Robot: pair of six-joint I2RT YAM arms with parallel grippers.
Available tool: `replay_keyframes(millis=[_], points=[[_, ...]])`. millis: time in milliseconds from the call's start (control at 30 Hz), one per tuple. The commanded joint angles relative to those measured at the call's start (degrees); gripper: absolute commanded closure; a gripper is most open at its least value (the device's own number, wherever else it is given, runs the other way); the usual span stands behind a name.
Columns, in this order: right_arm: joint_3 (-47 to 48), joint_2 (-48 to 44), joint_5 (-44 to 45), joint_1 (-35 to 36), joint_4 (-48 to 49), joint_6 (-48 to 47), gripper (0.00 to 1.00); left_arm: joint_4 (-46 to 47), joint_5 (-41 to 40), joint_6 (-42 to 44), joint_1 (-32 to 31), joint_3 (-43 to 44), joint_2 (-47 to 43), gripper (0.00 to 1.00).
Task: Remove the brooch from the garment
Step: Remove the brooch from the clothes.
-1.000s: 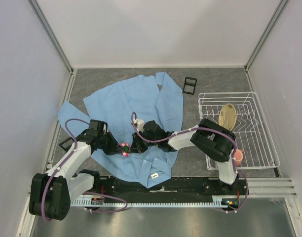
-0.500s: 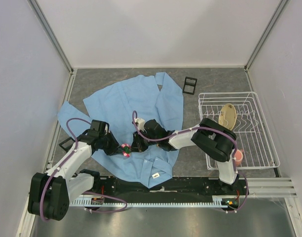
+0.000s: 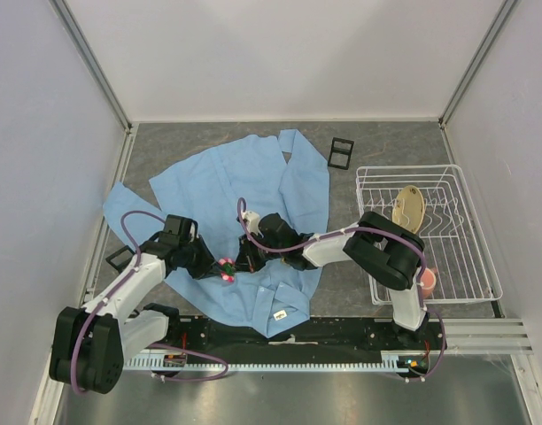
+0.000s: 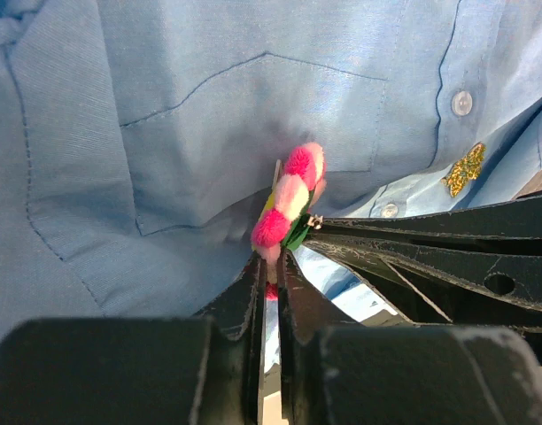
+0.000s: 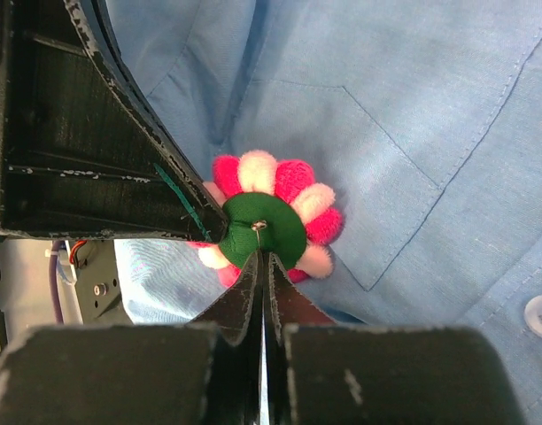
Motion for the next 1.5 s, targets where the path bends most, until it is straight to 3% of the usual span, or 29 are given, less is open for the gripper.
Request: replay_keyframes(millis=[0, 400, 433, 567, 700, 833, 967, 1300, 1400, 1467], points=[[2.5, -0.3, -1.2, 0.0, 1.6, -0.4, 1.00, 1.2, 0.6, -0.5, -1.0, 1.1, 0.8, 0.98], [3.0, 0.1, 0.4, 0.5, 0.2, -0.8, 1.00, 2.0, 0.4, -1.5, -2.1, 0.7, 2.0, 0.96], [3.0, 0.1, 0.3, 0.5, 0.4, -0.6, 1.00, 2.0, 0.0, -1.6, -2.1, 0.6, 1.5, 0.93], [2.1, 0.1, -0.2, 0.5, 2.2, 0.3, 1.00, 1.3, -2.5, -3.5, -2.1, 0.1, -2.8, 0.65], [1.4, 0.2, -0.9, 0.5, 3.8, 1.7, 1.00, 2.6, -2.1, -4.9, -2.1, -1.1, -5.7, 0.53], [1.0, 0.0, -0.9, 0.5, 4.3, 1.9, 1.00, 3.7, -1.8, -5.1, -2.1, -1.1, -4.9, 0.54], [0.7, -0.4, -0.9, 0.5, 4.4, 2.1, 1.00, 4.3, -2.5, -4.7, -2.1, -0.8, -3.8, 0.65], [-0.3, 0.0, -1.8, 0.5, 6.5, 3.5, 1.00, 6.5, -4.7, -6.1, -2.1, -3.5, -4.3, 0.76], [-0.5, 0.1, -2.3, 0.5, 7.2, 3.9, 1.00, 6.4, -5.4, -5.7, -2.1, -3.6, -4.2, 0.72], [-0.6, 0.3, -2.7, 0.5, 7.9, 4.2, 1.00, 6.5, -5.4, -5.7, -2.1, -3.8, -4.4, 0.64]])
